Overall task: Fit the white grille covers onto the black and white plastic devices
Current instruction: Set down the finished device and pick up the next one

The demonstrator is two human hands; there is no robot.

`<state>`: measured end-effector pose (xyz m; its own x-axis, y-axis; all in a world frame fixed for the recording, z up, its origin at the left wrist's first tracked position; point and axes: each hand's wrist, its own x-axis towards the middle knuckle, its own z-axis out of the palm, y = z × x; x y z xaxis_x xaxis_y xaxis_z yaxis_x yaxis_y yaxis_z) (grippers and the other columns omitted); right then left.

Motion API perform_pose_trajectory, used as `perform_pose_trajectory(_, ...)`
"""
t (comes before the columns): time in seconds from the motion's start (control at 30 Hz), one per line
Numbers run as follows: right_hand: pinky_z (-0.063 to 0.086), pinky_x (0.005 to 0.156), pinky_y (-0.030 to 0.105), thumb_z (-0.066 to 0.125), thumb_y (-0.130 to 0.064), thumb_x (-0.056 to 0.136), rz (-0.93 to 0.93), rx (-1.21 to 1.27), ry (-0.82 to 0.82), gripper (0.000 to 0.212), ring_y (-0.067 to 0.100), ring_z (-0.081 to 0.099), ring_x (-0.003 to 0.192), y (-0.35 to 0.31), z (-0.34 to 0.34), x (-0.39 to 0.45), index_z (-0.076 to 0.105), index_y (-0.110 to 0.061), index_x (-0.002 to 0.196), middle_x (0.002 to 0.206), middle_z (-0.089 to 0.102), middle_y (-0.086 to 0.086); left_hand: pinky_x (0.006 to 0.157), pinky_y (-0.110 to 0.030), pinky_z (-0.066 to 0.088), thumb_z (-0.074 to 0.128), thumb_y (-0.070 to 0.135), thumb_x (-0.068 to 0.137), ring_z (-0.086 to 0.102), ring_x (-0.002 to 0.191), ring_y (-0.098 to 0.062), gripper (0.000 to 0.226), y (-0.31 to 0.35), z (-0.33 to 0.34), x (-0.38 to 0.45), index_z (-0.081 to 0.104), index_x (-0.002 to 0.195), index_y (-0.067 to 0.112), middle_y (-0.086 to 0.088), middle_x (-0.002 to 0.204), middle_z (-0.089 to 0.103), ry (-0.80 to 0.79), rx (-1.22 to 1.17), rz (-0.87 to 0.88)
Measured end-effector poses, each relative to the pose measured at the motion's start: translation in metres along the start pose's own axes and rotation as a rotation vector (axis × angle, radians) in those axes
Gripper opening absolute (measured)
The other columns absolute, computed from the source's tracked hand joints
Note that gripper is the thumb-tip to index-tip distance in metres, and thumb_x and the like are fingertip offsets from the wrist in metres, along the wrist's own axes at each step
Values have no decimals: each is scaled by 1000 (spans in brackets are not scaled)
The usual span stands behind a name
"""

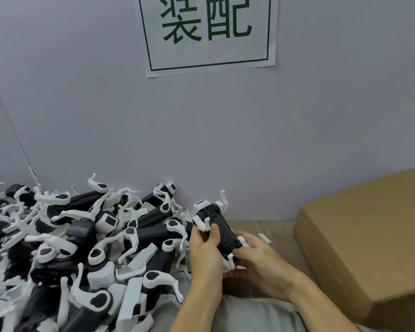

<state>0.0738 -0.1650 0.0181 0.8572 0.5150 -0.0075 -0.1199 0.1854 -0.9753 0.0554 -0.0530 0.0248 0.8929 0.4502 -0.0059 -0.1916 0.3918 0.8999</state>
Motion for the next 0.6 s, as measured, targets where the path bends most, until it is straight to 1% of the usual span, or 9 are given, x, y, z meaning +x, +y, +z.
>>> perform_pose_trajectory(0.13, 50, 83, 46, 54, -8, 67, 16, -10, 3, 56, 33, 56, 90, 1, -1, 3, 64, -9, 121, 99, 63, 17, 97, -63, 50, 54, 14, 102, 70, 102, -37, 14, -1, -2, 3, 67, 105, 17, -13, 102, 75, 9, -4, 3)
perform_pose_trajectory(0.23, 52, 73, 39, 55, -9, 71, 23, -19, 18, 50, 28, 57, 84, 3, -2, 4, 65, -14, 120, 97, 64, 14, 98, -63, 49, 55, 14, 101, 69, 103, -36, 14, -1, -2, 3, 67, 104, 19, -11, 102, 76, -4, -8, 3)
perform_pose_trajectory(0.3, 47, 61, 30, 55, -7, 83, 4, -44, 18, 38, 19, 55, 71, 1, -2, 2, 65, -17, 119, 87, 64, 6, 100, -63, 47, 56, 15, 101, 68, 108, -36, 14, 1, -1, 1, 67, 108, 19, -11, 108, 75, -20, -16, 15)
perform_pose_trajectory(0.37, 39, 56, 25, 56, -12, 81, -18, -37, -1, 37, 13, 48, 62, -2, 0, 1, 65, -16, 117, 81, 59, 3, 101, -63, 46, 58, 17, 99, 66, 112, -39, 17, 5, -1, 1, 65, 114, 17, -14, 114, 72, -55, -37, 18)
perform_pose_trajectory(0.4, 36, 56, 24, 58, -16, 77, -27, -27, -24, 40, 13, 46, 62, -4, 1, 0, 65, -14, 116, 81, 57, 3, 98, -62, 49, 59, 18, 98, 66, 109, -41, 18, 7, 0, 0, 64, 115, 14, -18, 114, 71, -67, -54, 15)
perform_pose_trajectory(0.43, 34, 58, 24, 60, -18, 74, -35, -18, -61, 42, 13, 45, 63, -7, 2, -2, 64, -12, 115, 83, 57, 4, 88, -58, 53, 60, 20, 97, 67, 102, -43, 19, 10, 1, 0, 64, 114, 10, -22, 112, 70, -70, -67, 5)
perform_pose_trajectory(0.5, 34, 63, 27, 66, -21, 72, -53, 6, -182, 46, 15, 48, 70, -14, 2, -6, 65, -6, 115, 91, 59, 6, 68, -45, 51, 61, 24, 97, 64, 90, -42, 28, 16, 3, 0, 62, 112, 1, -25, 99, 67, -58, -86, -26)
perform_pose_trajectory(0.53, 35, 66, 29, 67, -19, 71, -68, 27, -238, 48, 17, 51, 73, -18, 0, -9, 65, -4, 116, 96, 60, 9, 65, -43, 49, 61, 25, 97, 63, 87, -41, 31, 20, 5, 0, 62, 112, -2, -23, 93, 66, -50, -105, -44)
perform_pose_trajectory(0.6, 40, 68, 29, 68, -11, 71, -92, 53, -237, 45, 22, 61, 80, -26, -7, -13, 69, -4, 116, 105, 66, 14, 74, -51, 52, 63, 24, 97, 65, 86, -39, 31, 31, 7, -2, 63, 111, -3, -20, 91, 66, -44, -164, -64)
